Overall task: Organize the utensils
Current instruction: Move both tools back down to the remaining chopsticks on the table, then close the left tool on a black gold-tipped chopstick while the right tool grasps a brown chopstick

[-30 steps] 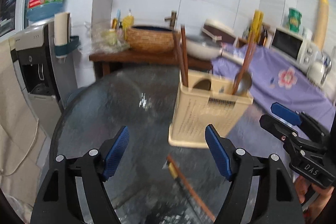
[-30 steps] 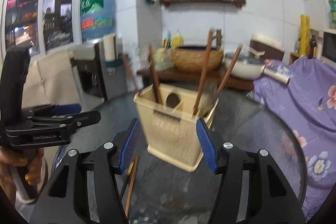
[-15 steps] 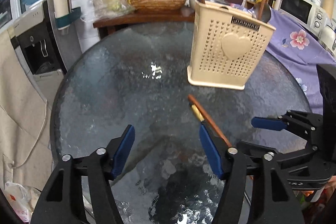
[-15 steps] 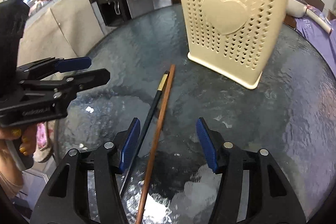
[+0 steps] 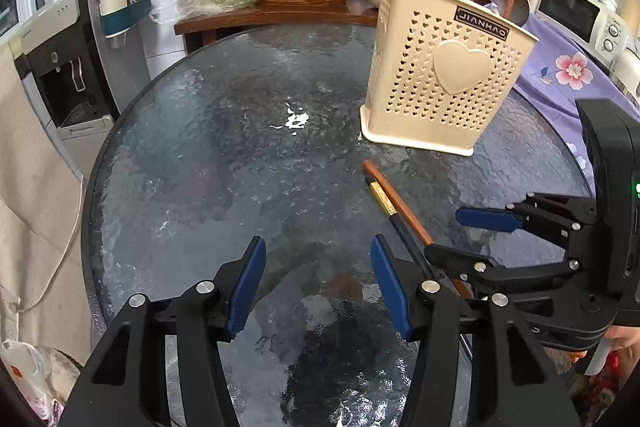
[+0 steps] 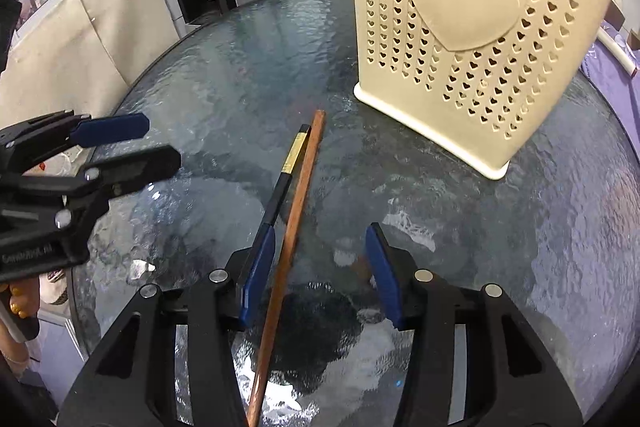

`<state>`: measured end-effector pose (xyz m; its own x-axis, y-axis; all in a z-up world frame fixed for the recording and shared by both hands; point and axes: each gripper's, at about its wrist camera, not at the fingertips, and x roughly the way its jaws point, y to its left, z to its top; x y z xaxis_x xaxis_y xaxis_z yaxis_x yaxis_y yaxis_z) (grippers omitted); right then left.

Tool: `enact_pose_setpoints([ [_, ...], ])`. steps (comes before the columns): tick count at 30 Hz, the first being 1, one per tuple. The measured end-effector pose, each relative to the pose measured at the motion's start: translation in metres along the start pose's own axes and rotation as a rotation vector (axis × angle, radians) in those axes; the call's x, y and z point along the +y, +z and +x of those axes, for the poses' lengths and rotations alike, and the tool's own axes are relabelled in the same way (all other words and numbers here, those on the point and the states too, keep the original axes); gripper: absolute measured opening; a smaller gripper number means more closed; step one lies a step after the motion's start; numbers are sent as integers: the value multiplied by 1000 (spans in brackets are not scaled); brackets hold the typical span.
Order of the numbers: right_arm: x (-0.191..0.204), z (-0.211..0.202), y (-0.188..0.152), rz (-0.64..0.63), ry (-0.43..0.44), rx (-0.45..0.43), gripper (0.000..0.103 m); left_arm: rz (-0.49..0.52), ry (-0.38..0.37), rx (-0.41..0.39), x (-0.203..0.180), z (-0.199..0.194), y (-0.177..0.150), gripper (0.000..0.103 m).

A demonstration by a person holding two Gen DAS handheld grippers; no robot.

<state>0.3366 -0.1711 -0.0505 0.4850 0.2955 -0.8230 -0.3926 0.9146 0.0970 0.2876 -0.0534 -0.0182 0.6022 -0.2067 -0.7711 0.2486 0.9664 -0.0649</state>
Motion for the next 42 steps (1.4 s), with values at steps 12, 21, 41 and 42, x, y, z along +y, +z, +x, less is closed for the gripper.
enact_pose_setpoints([
  [12,-10,6,13,-8,-73,25,33,40,-25,50,-19,18,1,45],
  [21,-32,-3,1,4,-83,36,33,61,-50,99,-38,39,13,38],
  [41,-56,-9,0,27,-98,72,33,83,-29,151,-48,64,31,22],
  [42,-54,-7,2,26,-99,72,33,88,-27,152,-48,65,32,20],
])
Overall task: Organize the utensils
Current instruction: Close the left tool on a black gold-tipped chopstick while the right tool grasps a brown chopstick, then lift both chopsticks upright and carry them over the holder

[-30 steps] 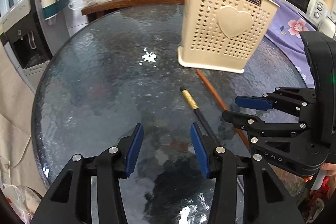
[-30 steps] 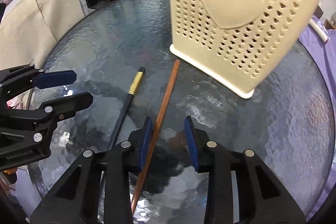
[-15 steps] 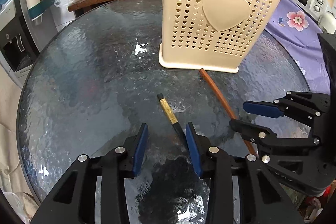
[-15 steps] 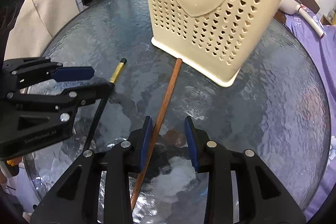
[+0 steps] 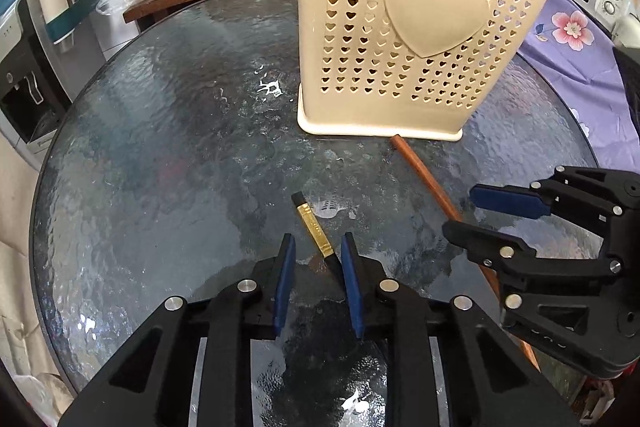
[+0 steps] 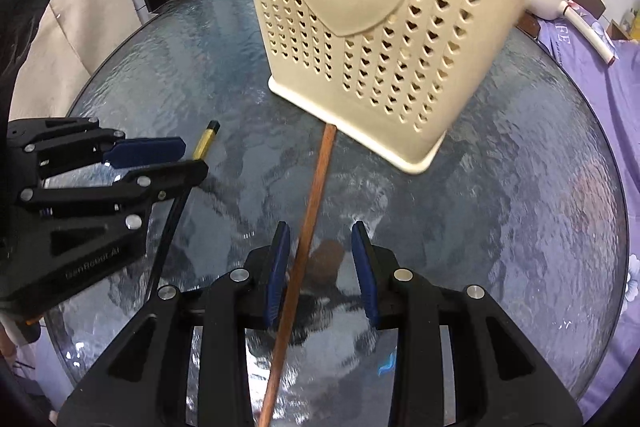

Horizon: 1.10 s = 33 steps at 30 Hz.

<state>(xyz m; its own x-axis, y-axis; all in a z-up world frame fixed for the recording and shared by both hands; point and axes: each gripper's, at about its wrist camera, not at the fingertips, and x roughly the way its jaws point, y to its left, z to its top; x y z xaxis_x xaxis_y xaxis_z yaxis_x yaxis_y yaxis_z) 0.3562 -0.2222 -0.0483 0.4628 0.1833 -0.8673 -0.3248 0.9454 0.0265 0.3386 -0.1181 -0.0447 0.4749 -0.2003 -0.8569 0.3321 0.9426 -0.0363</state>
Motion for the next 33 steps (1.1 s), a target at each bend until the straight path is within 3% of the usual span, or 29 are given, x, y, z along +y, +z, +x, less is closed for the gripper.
enact_pose_setpoints([
  [3,4,3,8,4,-5,1,33,2,5,2,3,2,4,15],
  [13,21,13,26,23,-16,-17,29,20,-2,0,8,4,8,14],
  [20,30,20,34,28,-24,-21,14,24,-3,-8,1,1,-1,13],
  [21,32,21,35,22,-25,-20,8,31,-4,-8,-3,0,-4,12],
  [28,40,25,39,26,-16,-9,7,15,-25,-12,-2,-3,-9,7],
  [33,29,18,23,29,6,-22,7,2,-30,-8,-1,-5,-11,7],
])
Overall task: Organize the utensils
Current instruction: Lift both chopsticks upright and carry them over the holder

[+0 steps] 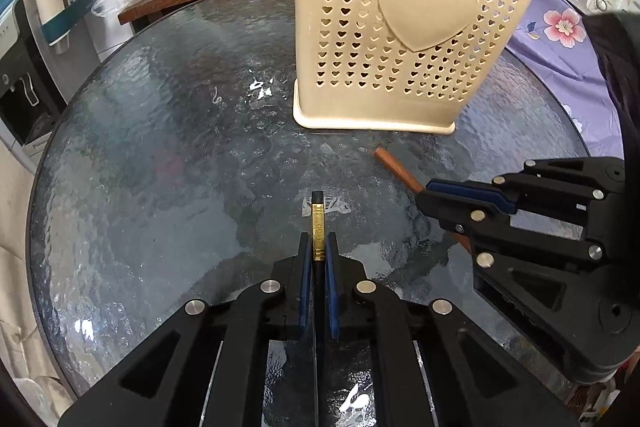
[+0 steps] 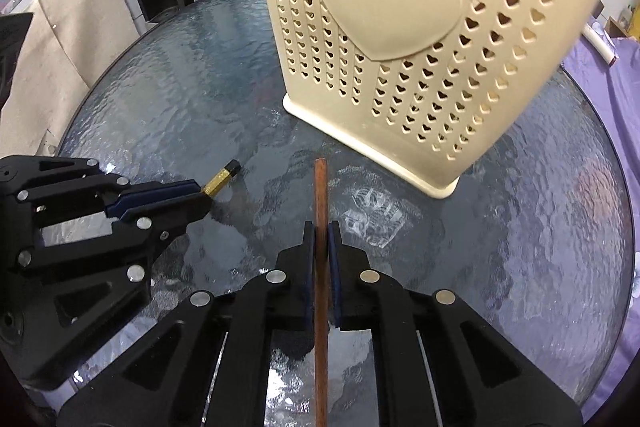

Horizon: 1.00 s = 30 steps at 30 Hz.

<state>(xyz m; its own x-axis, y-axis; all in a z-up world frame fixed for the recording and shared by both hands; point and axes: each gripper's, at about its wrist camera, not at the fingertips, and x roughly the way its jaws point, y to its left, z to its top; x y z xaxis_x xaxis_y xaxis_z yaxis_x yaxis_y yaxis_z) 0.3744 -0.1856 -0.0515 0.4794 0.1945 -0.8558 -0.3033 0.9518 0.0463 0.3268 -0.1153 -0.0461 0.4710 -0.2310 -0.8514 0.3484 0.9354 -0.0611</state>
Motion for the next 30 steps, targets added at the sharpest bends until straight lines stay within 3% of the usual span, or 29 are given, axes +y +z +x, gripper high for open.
enact_pose_setpoints([
  [5,-10,-14,-8,42,47,-34,7,-34,-19,-41,8,-15,4,6],
  [16,-23,-86,-22,78,157,-233,7,-61,-64,-211,10,-86,8,6],
  [30,-20,-149,-33,48,194,-398,7,-16,-88,-323,-7,-135,10,6],
])
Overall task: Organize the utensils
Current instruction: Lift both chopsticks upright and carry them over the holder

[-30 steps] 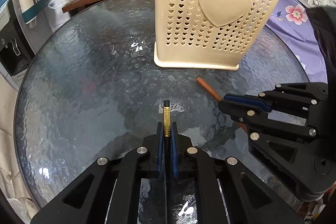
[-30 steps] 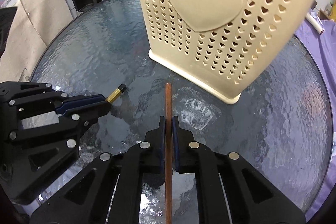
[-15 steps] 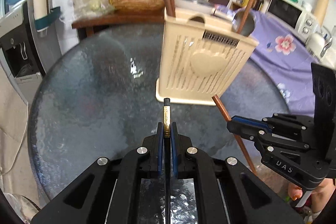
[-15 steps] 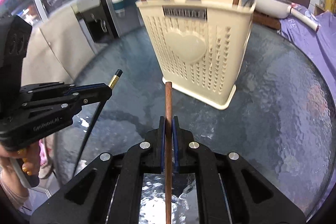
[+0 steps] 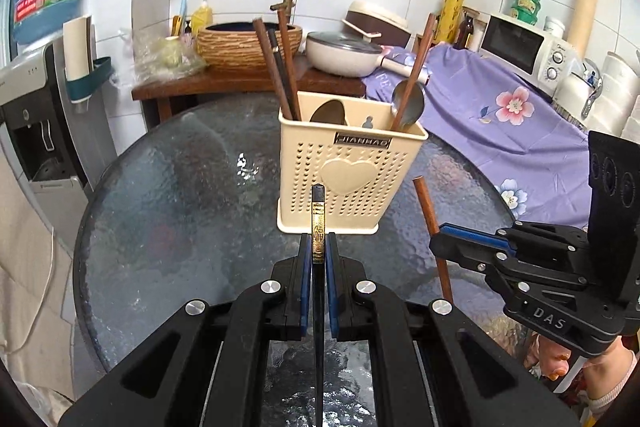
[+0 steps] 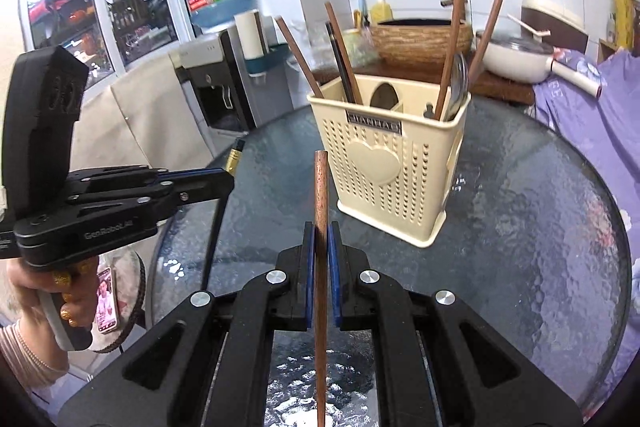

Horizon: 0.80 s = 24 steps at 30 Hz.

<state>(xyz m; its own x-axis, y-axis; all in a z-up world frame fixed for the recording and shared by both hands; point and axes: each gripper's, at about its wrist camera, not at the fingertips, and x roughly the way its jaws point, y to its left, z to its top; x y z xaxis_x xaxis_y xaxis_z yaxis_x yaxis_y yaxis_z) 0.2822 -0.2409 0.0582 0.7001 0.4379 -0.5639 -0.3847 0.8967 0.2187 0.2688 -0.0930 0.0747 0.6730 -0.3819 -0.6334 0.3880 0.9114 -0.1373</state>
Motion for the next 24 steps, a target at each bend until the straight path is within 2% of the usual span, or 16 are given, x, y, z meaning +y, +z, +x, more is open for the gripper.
enact_pose_setpoints([
  [13,9,-36,18,-4,16,-94,7,14,-29,-50,-4,-21,13,6],
  [24,14,-50,40,1,5,-184,7,14,-47,-86,-10,-32,30,6],
])
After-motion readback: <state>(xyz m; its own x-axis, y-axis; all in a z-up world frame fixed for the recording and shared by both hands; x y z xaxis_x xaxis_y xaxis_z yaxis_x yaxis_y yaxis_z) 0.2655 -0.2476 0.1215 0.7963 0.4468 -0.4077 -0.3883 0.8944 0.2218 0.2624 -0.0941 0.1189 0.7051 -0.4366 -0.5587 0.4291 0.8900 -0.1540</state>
